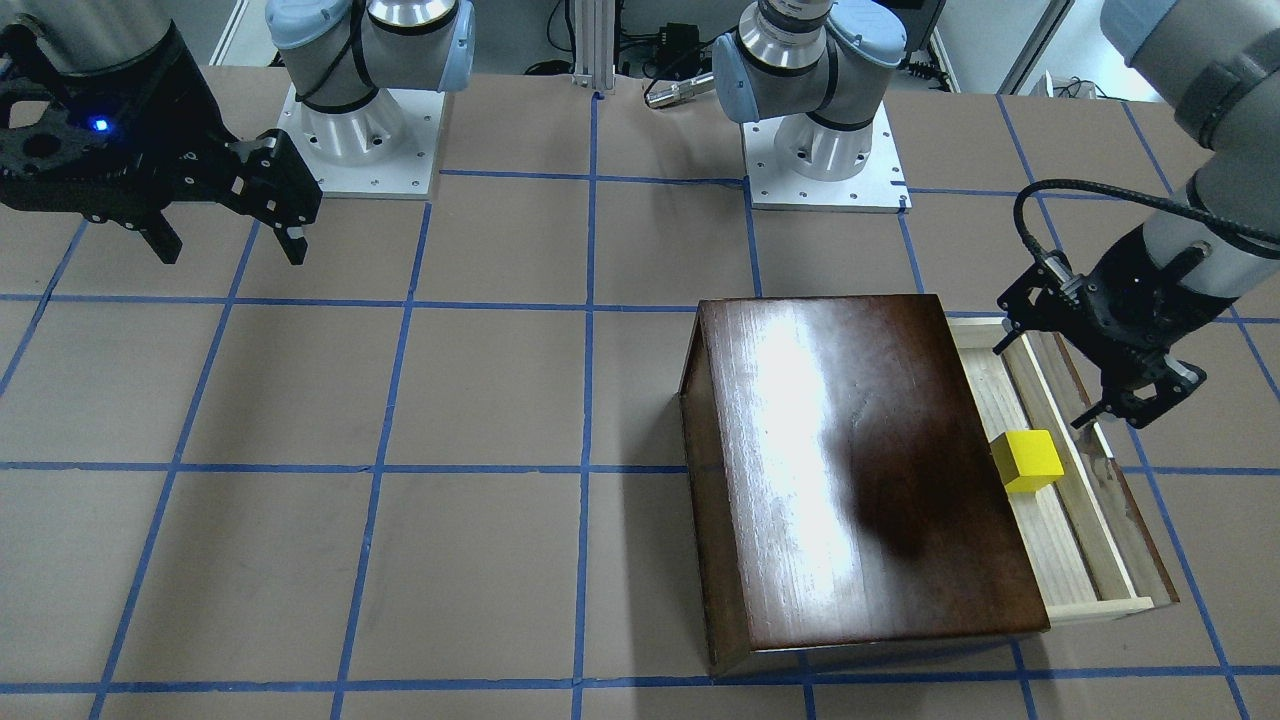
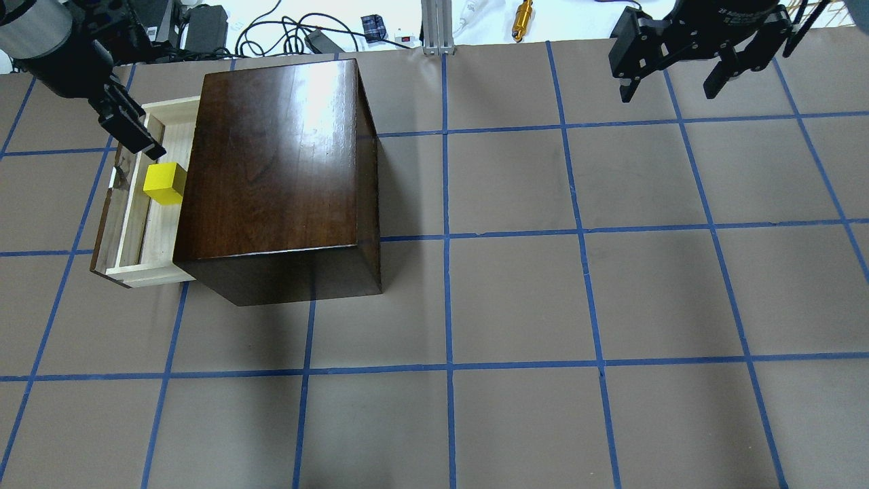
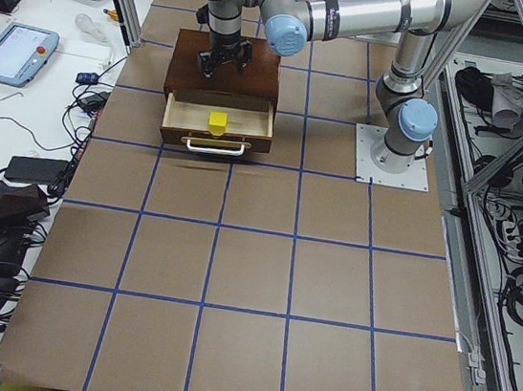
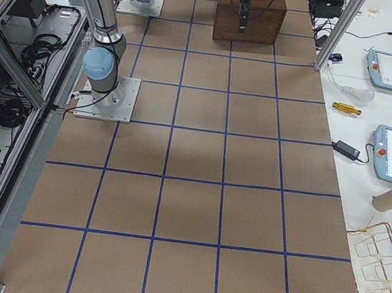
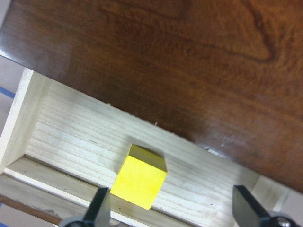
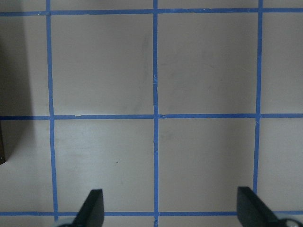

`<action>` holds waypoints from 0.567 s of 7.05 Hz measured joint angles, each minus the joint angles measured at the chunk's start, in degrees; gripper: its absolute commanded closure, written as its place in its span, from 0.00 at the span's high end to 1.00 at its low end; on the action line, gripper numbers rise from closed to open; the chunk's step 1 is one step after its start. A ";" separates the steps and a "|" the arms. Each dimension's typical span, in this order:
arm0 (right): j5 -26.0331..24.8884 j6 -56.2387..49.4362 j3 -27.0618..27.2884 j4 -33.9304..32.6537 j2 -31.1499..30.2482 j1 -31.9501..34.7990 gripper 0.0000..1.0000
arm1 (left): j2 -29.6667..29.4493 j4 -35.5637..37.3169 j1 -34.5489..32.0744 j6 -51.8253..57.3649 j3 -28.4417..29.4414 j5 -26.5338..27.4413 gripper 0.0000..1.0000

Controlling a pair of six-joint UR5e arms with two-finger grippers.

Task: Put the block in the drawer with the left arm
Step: 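Raise the left gripper out of the drawer toward the cabinet top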

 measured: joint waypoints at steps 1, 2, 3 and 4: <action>0.03 0.00 0.00 0.00 0.01 0.01 1.00 | 1.17 -0.90 -2.18 -7.24 0.00 0.98 0.92; 0.04 0.00 0.00 0.00 0.01 0.01 1.00 | 1.95 -1.70 -4.38 -14.89 -0.07 1.42 0.94; 0.03 0.00 0.00 0.00 0.01 0.02 1.00 | 2.45 -2.12 -6.60 -23.94 -0.24 1.58 0.96; 0.01 0.00 0.00 0.00 0.02 0.01 1.00 | 2.81 -2.37 -8.69 -33.32 -0.46 1.64 1.00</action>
